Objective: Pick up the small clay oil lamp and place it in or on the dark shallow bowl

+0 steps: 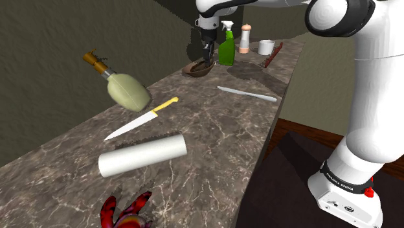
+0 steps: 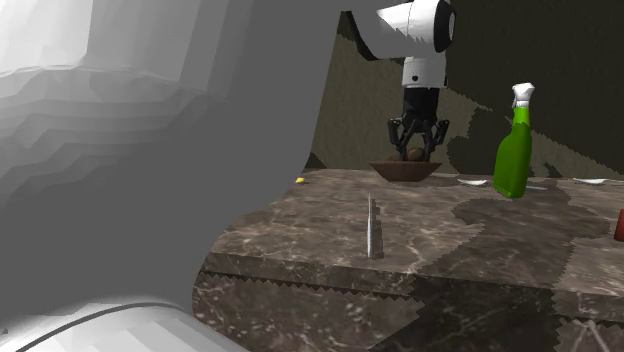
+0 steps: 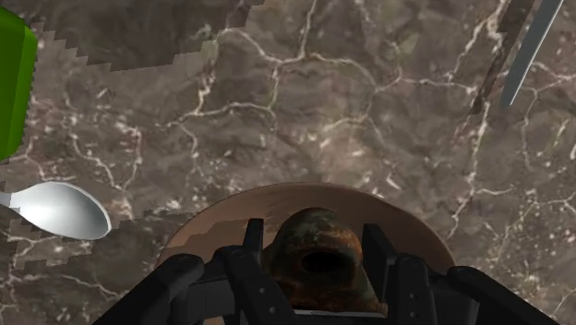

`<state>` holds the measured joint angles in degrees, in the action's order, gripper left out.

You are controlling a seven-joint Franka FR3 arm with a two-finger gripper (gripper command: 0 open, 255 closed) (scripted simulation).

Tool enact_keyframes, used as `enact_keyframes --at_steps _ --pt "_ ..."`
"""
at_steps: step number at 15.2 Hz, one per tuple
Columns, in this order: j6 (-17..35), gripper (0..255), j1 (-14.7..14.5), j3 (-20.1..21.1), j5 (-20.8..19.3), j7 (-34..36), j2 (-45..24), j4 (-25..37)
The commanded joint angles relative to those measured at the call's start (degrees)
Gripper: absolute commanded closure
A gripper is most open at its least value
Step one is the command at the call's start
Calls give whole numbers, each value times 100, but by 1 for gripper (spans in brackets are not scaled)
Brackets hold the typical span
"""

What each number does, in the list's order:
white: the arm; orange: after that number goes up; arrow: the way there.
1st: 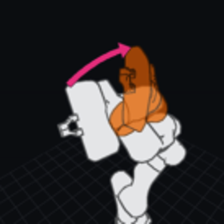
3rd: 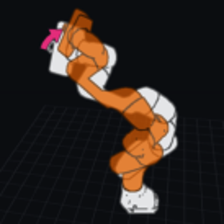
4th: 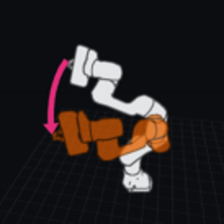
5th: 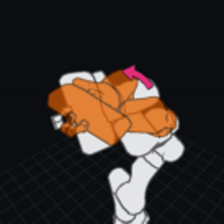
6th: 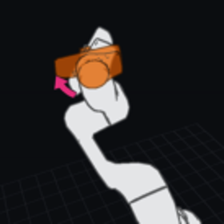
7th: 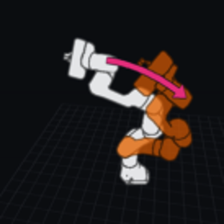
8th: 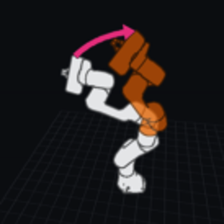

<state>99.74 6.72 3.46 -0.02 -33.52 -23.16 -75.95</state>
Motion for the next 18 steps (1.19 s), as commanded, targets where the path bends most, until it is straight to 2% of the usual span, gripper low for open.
enact_keyframes --at_steps 1,6,10,18 --pt "2 0 -1 1 0 0 0 0" --pt "1 0 0 0 0 0 0 1" --pt "-807 0 -8 0 -7 4 -140 949" --pt "-807 0 -8 0 -7 4 -140 949"
